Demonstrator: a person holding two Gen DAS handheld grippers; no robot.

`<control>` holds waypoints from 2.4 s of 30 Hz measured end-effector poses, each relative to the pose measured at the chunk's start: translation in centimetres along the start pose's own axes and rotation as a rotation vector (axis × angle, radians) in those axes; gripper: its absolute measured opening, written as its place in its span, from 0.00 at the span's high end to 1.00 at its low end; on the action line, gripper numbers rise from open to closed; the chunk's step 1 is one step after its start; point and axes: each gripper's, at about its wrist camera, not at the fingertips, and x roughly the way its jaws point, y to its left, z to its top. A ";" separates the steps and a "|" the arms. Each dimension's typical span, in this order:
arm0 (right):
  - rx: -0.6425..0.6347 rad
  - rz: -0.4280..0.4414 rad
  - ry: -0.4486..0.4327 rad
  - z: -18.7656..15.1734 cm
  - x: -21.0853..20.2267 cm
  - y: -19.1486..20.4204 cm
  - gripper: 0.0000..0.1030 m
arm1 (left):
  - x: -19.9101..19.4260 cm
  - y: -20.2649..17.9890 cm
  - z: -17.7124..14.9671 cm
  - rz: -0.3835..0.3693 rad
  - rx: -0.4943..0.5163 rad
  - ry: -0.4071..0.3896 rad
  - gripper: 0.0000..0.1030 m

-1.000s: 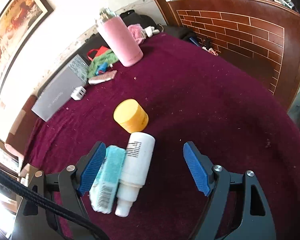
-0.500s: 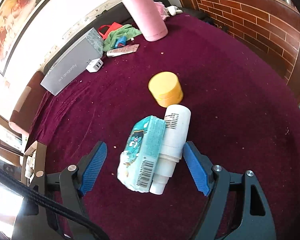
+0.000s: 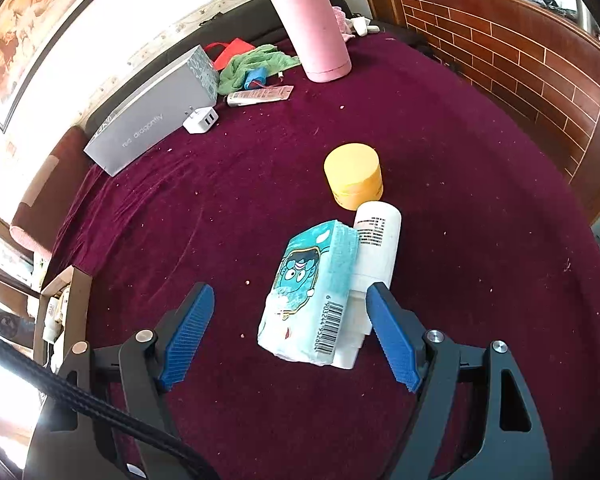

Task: Organize objects
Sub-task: 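Lower the right gripper onto the teal packet and white spray bottle while the left holds the bottle, then grasp the teal wet-wipe packet with the right gripper and lift it, then carry pill bottle and teal packet into the cardboard box with both grippers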

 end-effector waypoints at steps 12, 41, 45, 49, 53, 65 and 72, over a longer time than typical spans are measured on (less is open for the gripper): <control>-0.092 -0.016 0.049 0.9 2.4 3.5 0.35 | 0.9 0.0 -1.5 0.034 0.001 0.069 0.69; -0.035 0.019 0.075 1.0 4.2 2.6 0.75 | -2.3 -0.6 -2.3 0.060 0.071 -0.003 0.71; 0.030 0.143 0.093 0.3 3.2 1.5 0.86 | -3.4 0.7 -2.0 0.055 0.025 -0.033 0.71; 0.034 0.200 0.111 -0.8 3.0 1.7 0.86 | -3.1 2.4 -1.5 0.035 -0.036 -0.030 0.71; 0.005 0.159 0.118 -1.0 4.3 2.0 0.85 | -3.1 2.7 -1.6 0.040 -0.043 -0.035 0.71; 0.003 0.241 0.120 -1.5 3.3 2.8 0.89 | -4.3 2.4 -1.6 0.053 -0.032 -0.082 0.71; 0.090 0.469 0.187 -2.6 2.3 3.2 0.89 | -7.1 5.4 -1.3 0.087 -0.084 -0.150 0.71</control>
